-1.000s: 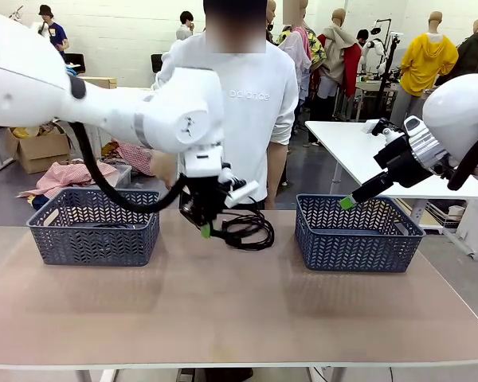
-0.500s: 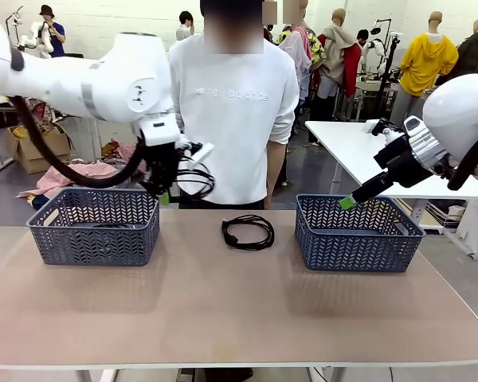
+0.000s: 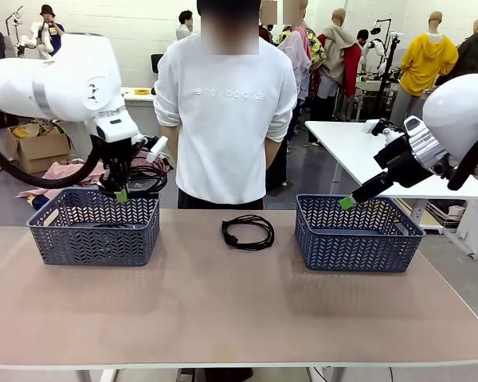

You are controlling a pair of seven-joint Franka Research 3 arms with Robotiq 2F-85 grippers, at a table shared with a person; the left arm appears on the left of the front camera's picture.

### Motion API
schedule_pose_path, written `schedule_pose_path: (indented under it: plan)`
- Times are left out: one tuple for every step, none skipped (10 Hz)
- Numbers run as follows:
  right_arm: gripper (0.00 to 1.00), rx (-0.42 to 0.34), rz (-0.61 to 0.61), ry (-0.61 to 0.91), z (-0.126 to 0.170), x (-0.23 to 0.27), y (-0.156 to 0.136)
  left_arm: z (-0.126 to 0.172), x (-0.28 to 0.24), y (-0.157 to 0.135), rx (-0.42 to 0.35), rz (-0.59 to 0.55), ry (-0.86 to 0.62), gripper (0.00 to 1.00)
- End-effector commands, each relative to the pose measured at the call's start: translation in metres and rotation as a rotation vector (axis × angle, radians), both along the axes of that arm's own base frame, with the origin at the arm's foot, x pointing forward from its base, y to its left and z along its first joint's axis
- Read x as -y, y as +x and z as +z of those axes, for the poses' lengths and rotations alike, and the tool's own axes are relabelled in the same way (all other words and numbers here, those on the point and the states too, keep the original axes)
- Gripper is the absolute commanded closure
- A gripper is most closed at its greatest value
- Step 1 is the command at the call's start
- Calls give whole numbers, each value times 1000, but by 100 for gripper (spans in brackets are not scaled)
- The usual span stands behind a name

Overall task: Organize the cables according to human instructions.
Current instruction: Pick up a bundle of cables and place it in the basket indicated by the human.

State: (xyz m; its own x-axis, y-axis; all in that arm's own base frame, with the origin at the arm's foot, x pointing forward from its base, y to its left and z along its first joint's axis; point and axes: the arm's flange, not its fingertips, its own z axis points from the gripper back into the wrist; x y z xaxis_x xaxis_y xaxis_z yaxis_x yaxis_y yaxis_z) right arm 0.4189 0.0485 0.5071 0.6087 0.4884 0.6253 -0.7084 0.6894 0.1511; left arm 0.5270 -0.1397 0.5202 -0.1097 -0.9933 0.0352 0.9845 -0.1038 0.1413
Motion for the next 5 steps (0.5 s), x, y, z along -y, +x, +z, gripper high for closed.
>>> schedule_pose_path:
  plan:
    - [0,9,9,25,0,1,2,0,11,0,2,-35,7,100]
    - [0,9,9,25,0,1,2,0,11,0,2,-35,7,100]
    - [0,9,9,25,0,1,2,0,11,0,2,-35,7,100]
    - [0,9,9,25,0,1,2,0,11,0,2,-35,7,100]
    - [0,9,9,25,0,1,2,0,11,0,2,-35,7,100]
